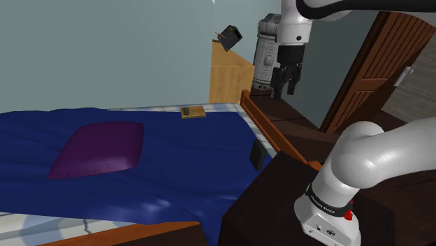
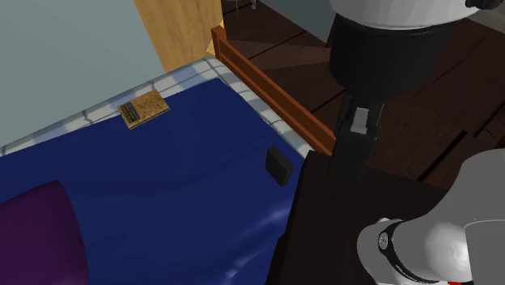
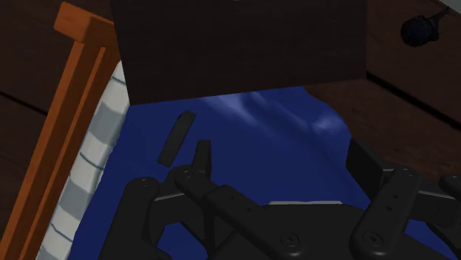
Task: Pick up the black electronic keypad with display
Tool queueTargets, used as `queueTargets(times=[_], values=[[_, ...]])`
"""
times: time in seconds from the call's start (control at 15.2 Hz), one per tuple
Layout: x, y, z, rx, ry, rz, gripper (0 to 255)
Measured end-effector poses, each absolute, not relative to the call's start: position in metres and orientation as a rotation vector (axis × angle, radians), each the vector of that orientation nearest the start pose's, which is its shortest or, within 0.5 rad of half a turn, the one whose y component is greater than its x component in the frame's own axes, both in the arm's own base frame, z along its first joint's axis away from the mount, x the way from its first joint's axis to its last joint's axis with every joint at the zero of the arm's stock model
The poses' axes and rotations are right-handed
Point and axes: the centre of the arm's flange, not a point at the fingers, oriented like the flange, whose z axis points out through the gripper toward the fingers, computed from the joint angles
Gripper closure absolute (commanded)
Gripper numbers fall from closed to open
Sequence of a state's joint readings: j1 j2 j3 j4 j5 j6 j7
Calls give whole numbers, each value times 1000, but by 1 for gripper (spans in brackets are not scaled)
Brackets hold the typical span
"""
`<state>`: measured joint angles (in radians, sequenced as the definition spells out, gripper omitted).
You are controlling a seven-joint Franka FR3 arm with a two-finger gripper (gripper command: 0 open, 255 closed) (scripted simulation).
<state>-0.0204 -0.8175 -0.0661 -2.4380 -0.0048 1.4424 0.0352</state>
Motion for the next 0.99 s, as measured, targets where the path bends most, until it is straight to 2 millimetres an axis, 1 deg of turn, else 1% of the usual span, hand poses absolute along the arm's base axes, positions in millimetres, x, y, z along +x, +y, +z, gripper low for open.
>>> queueTargets(times=[0.13, 0.2, 0.4, 0.53, 0.59, 0.73, 0.79, 0.86, 0.92, 0.99], values=[[281, -32, 547, -3080, 149, 275, 0], [284, -35, 539, -3081, 149, 274, 0], [293, -49, 504, -3083, 150, 268, 0], [300, -60, 485, -3085, 149, 262, 0], [306, -63, 472, -3085, 149, 261, 0], [314, -76, 451, -3087, 149, 255, 0], [321, -82, 440, -3088, 150, 252, 0], [321, -89, 430, -3089, 149, 248, 0], [323, -96, 416, -3090, 149, 247, 0], [328, -100, 405, -3091, 149, 244, 0]])
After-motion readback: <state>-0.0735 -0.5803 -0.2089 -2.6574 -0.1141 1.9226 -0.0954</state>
